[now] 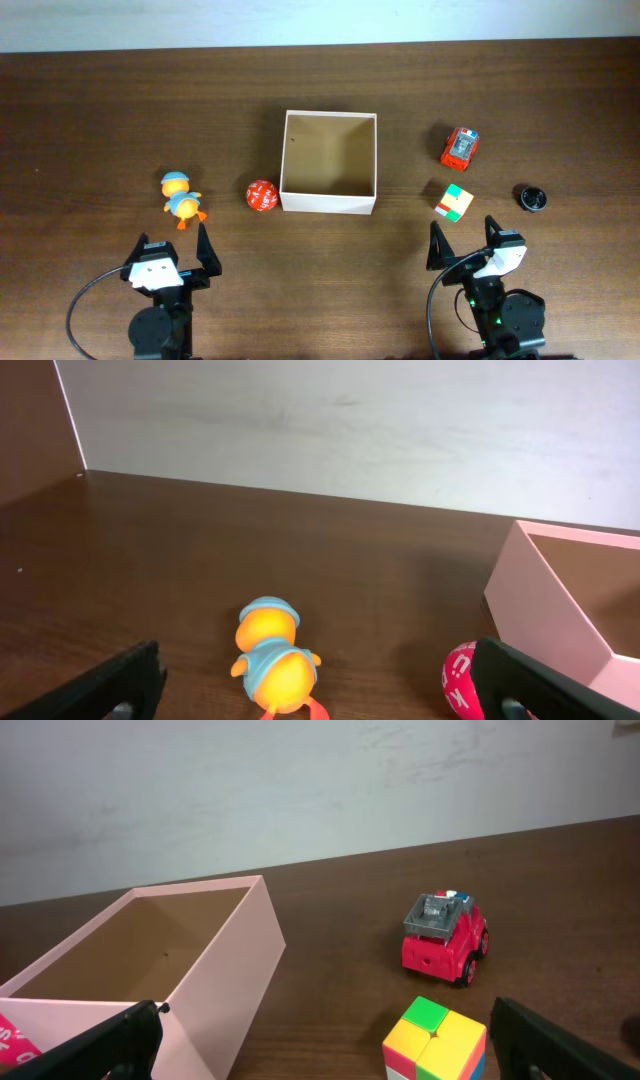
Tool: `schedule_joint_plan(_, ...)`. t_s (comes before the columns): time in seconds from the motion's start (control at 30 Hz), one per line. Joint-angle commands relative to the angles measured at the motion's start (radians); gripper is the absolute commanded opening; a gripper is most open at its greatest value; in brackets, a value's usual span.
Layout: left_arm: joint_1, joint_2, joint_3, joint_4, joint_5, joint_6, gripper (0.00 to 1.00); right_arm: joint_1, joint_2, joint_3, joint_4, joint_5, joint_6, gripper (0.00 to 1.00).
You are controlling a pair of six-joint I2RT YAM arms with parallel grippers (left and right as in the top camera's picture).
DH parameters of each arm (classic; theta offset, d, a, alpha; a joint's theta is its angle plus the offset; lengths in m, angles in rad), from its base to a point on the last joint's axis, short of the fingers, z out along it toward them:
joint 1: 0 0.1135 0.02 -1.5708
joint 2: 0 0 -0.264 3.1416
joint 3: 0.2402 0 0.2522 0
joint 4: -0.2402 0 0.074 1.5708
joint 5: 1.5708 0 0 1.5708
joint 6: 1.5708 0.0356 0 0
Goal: Pack container
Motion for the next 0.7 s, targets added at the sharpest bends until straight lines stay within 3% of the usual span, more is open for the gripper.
schedule_joint_plan(0.0,0.005,-0.008,-0.009,0.003,0.017,0.016,0.99,-0.009,-0.012,-0.010,0.001,-0.002,0.008,0.99)
schedule_joint_plan(0.67,0.005,-0.008,-0.009,0.003,0.017,0.016,0.99,-0.009,-0.012,-0.010,0.001,0.009,0.008,0.99)
